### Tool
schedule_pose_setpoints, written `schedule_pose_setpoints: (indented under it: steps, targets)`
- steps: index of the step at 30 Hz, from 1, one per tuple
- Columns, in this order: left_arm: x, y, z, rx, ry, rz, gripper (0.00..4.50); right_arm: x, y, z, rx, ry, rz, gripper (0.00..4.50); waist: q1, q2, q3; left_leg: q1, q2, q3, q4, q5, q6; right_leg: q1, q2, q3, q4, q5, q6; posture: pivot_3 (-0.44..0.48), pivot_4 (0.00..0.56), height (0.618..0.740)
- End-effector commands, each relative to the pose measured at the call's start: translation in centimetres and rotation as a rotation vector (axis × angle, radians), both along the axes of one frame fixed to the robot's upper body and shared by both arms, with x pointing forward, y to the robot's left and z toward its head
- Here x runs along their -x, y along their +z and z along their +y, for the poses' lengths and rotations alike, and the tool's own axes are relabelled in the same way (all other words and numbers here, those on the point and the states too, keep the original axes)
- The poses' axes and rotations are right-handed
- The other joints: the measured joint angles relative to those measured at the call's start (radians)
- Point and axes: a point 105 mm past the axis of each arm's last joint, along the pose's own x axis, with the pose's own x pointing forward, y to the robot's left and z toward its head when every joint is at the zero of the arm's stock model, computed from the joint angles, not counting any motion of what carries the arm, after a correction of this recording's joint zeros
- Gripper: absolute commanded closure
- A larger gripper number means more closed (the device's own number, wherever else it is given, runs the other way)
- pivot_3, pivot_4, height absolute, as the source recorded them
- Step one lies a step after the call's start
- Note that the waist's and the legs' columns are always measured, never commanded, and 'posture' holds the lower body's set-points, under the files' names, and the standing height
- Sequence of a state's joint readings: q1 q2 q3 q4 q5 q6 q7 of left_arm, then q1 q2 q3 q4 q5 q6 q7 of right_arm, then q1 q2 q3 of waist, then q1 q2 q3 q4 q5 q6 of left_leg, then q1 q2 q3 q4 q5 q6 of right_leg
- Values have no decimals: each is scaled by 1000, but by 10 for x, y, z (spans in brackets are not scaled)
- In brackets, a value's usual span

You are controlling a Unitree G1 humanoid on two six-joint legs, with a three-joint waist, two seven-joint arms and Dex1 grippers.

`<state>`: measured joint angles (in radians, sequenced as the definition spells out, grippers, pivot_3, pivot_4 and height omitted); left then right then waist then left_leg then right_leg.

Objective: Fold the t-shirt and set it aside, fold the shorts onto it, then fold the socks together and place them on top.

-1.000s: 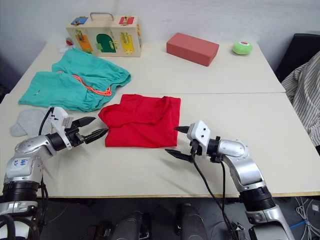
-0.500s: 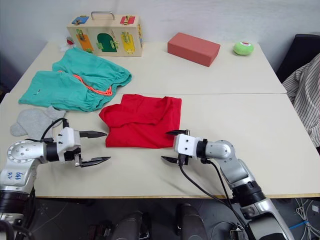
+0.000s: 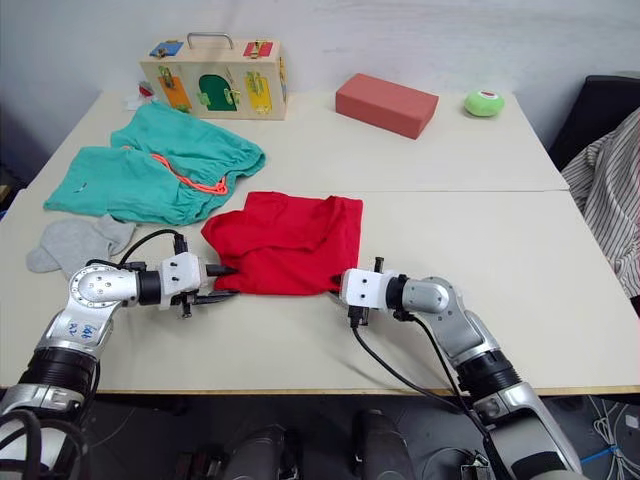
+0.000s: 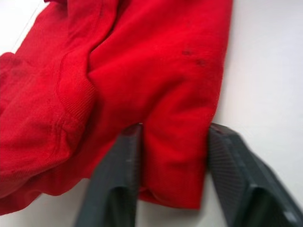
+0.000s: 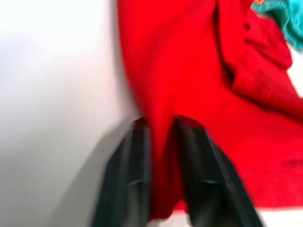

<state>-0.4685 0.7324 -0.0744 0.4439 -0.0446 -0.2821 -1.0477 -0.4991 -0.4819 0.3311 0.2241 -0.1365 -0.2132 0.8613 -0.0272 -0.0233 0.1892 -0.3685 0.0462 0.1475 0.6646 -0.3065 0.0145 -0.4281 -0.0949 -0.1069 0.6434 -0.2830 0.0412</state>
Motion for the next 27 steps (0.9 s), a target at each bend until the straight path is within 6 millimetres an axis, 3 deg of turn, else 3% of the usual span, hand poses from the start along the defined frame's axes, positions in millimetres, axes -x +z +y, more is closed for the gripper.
schedule_pose_setpoints:
  steps: [1, 3, 10, 14, 17, 22, 27]
  targets:
    - [8, -16, 7, -32, 13, 82, 4066, 6, -5, -9, 13, -7, 40, 4500, 0, 0, 0, 0, 0, 0, 0, 1, -1, 0, 0, 0, 0, 0, 0, 0, 150, 740]
    - [15, -13, 4, -18, -18, 89, 4462, 12, -5, -12, 9, -2, 65, 4500, 0, 0, 0, 0, 0, 0, 0, 1, -2, 0, 0, 0, 0, 0, 0, 0, 150, 740]
    - [55, -9, -16, 8, -61, 72, 4462, 48, -8, -41, 21, -19, 124, 4500, 0, 1, 0, -2, 1, 0, -1, -4, -1, 0, 0, 0, -6, -1, -1, 0, 150, 740]
    - [81, -9, -26, 120, 39, 117, 4462, 78, -13, -52, -48, -56, 225, 4500, 1, 1, 0, -2, 1, 0, -1, -7, 0, 1, 0, 0, -9, -2, 1, 0, 150, 740]
    - [107, -15, -28, 102, 63, 149, 4462, 98, -24, -64, -14, -76, 255, 4500, 2, 0, 0, -1, 1, 0, -1, -8, 1, 2, 0, 1, -10, -2, 1, 0, 150, 740]
    - [130, -19, -27, 106, 94, 178, 4462, 120, -30, -66, -46, -88, 314, 4500, 5, 0, -1, -1, 2, -1, -1, -14, 1, 2, 1, 0, -11, -2, 2, 0, 150, 740]
    - [136, -19, -33, 145, 89, 194, 4462, 124, -33, -69, -56, -102, 318, 4500, 7, 0, -1, -1, 2, -1, -2, -15, 1, 2, 2, 0, -12, -3, 0, 0, 150, 740]
